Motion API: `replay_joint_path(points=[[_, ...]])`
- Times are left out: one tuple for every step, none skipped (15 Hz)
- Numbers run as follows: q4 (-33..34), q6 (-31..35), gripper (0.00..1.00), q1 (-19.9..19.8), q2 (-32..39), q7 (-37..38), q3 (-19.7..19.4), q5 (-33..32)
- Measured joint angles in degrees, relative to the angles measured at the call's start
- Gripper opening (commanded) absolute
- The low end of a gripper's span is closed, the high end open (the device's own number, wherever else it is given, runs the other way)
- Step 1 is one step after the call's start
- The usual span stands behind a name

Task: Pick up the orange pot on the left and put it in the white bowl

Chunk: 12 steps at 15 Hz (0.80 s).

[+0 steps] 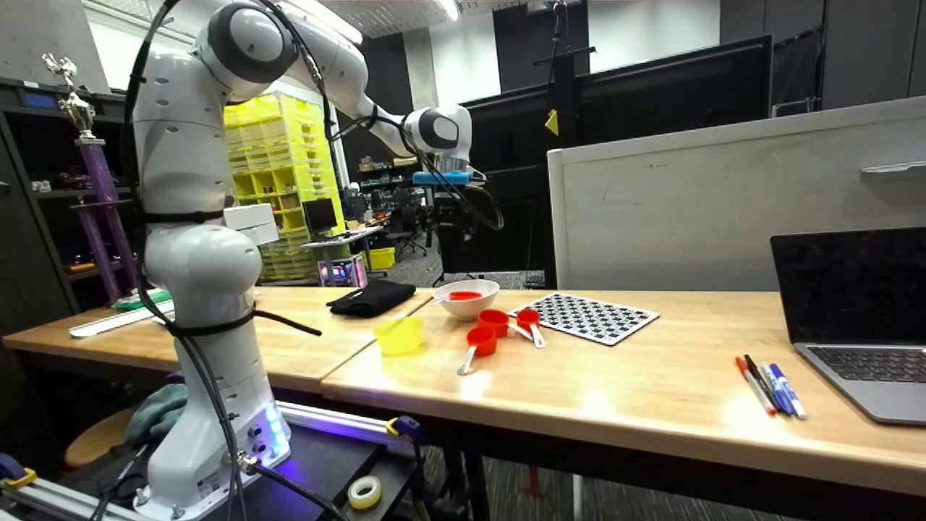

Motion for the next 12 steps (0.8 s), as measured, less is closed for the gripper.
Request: replay_joint_path(points=[[-0.8,0.1,1.00,0.3,-0.9,0.2,0.0,0.0],[-1.6,0.1,1.00,0.5,-1.7,0.5,0.0,0.0],[-2.4,0.3,1.00,0.8,-2.6,0.8,0.0,0.0],[-3.2,0.5,1.00,1.0,-3.3,1.1,0.0,0.0],[-4.1,0.9,1.00,1.3,-4.1,1.3,0.0,0.0],[-4.9,1.2,1.00,1.5,-4.8,1.6,0.0,0.0],[-5.7,1.4,1.00,1.8,-5.5,1.8,0.0,0.0],[-6.5,1.7,1.00,2.0,-6.2,2.2,0.0,0.0],[-7.4,1.8,1.00,2.3,-6.9,2.5,0.0,0.0],[-8.2,1.9,1.00,2.6,-7.7,2.9,0.0,0.0],[-9.1,2.0,1.00,2.9,-8.4,3.3,0.0,0.0],[-10.1,2.1,1.00,3.4,-9.1,3.7,0.0,-0.1]])
